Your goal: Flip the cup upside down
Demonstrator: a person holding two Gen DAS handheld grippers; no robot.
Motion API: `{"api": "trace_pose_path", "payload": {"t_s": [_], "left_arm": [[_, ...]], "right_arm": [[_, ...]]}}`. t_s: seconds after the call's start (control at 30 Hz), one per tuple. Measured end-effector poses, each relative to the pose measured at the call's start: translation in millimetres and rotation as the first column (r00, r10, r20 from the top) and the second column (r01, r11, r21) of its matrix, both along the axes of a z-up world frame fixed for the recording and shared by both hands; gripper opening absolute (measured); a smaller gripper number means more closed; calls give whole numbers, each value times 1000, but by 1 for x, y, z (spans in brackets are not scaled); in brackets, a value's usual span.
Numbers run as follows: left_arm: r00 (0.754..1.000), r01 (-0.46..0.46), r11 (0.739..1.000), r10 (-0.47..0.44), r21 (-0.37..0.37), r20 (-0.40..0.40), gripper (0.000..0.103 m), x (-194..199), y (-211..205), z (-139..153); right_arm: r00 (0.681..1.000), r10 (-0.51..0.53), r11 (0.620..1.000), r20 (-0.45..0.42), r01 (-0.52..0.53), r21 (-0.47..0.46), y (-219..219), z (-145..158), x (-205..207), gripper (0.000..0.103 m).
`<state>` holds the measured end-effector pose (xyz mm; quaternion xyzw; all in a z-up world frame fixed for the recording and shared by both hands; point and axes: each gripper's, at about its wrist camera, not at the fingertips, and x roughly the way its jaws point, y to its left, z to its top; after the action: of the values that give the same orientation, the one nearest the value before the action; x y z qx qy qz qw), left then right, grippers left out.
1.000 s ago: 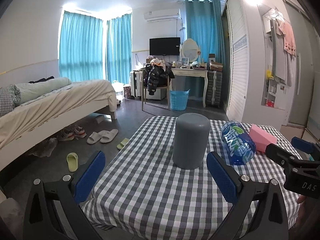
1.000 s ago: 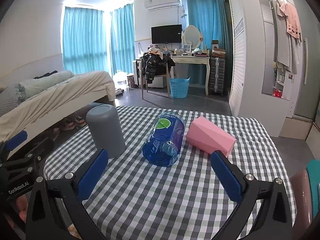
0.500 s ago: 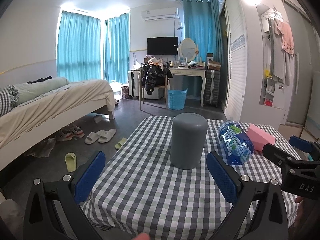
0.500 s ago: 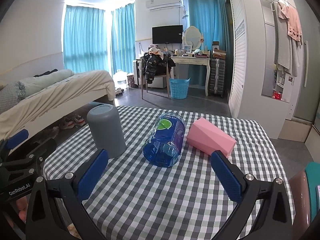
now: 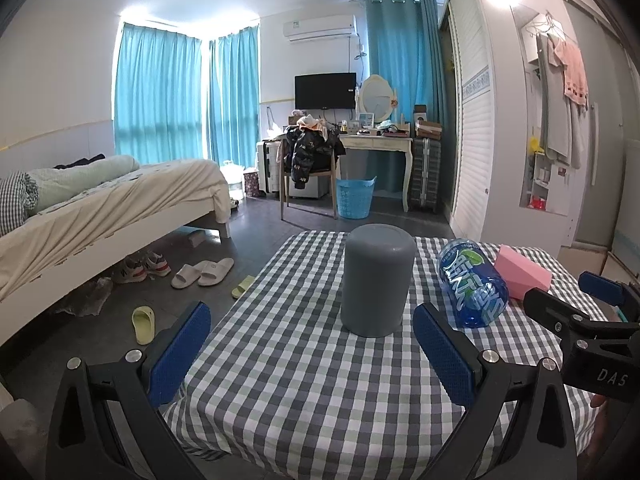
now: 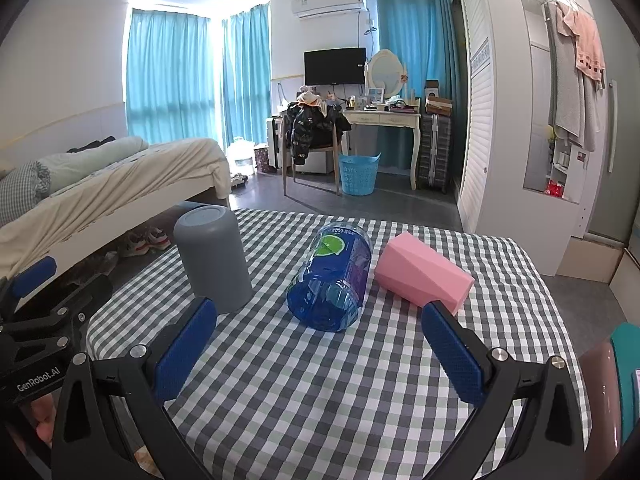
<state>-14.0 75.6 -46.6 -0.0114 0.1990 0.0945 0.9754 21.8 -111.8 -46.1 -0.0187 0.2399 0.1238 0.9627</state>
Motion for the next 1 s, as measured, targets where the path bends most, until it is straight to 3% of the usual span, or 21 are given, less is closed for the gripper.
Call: {"api": "trace_pose_path", "payload": {"t_s": [1.0], "left_arm": [[1000, 0, 1000, 0, 9, -4, 103, -1, 0, -2]], "right_arm": [[1000, -1, 1000, -10, 1, -2, 1, -7, 1, 103]]}}
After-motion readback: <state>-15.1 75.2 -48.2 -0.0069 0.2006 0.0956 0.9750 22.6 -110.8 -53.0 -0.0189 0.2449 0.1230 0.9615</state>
